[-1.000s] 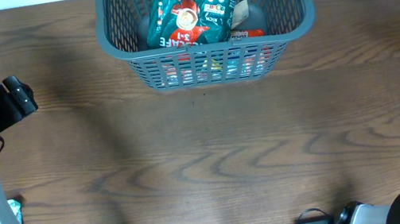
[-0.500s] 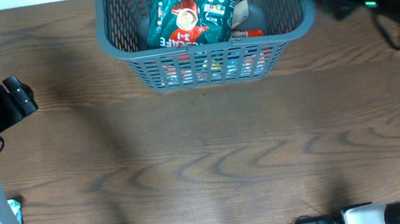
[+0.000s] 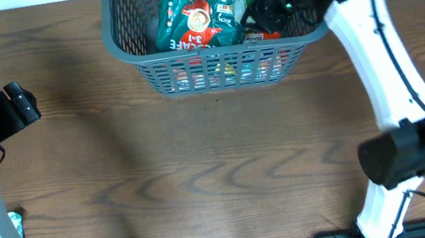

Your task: Pack container

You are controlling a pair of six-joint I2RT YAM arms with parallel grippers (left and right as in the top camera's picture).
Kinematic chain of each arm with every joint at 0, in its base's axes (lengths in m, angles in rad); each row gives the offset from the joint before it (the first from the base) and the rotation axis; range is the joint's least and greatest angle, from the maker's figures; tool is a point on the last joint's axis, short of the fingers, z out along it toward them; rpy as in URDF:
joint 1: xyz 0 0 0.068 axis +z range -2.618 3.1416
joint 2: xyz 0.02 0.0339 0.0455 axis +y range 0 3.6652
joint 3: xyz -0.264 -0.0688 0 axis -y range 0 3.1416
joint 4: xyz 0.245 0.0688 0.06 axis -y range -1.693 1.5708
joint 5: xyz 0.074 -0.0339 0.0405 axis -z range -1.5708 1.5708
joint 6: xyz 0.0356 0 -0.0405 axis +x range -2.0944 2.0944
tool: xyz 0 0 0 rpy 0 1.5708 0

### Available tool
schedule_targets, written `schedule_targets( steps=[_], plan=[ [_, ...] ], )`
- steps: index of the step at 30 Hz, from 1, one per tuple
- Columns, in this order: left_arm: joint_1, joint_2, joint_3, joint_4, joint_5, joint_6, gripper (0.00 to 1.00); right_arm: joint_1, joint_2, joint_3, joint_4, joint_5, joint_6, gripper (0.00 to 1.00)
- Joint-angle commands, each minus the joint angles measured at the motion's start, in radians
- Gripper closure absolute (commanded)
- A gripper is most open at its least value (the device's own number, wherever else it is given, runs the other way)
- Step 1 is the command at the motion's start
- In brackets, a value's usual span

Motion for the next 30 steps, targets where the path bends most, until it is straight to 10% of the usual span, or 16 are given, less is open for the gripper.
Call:
schedule_targets(
  steps=[1,8,12,21,30],
  plan=[
    [0.003,-0.003,0.0,-0.005,0.003,-0.009,0.01,-0.011,0.046,0.01,-0.014,0.103,-0.023,0.99],
    [0.003,-0.003,0.0,-0.007,0.003,-0.009,0.01,-0.032,0.156,0.01,-0.089,0.251,0.026,0.99],
    [0.003,-0.003,0.0,-0.009,0.003,-0.009,0.01,-0.027,0.159,0.01,-0.091,0.246,0.033,0.39],
    [0.003,-0.003,0.0,-0.035,0.002,-0.009,0.01,-0.035,0.076,0.14,-0.07,0.061,0.09,0.06],
    [0.008,-0.017,0.0,-0.031,-0.007,-0.017,0.01,-0.183,-0.002,0.564,-0.073,0.271,0.566,0.01]
  ],
)
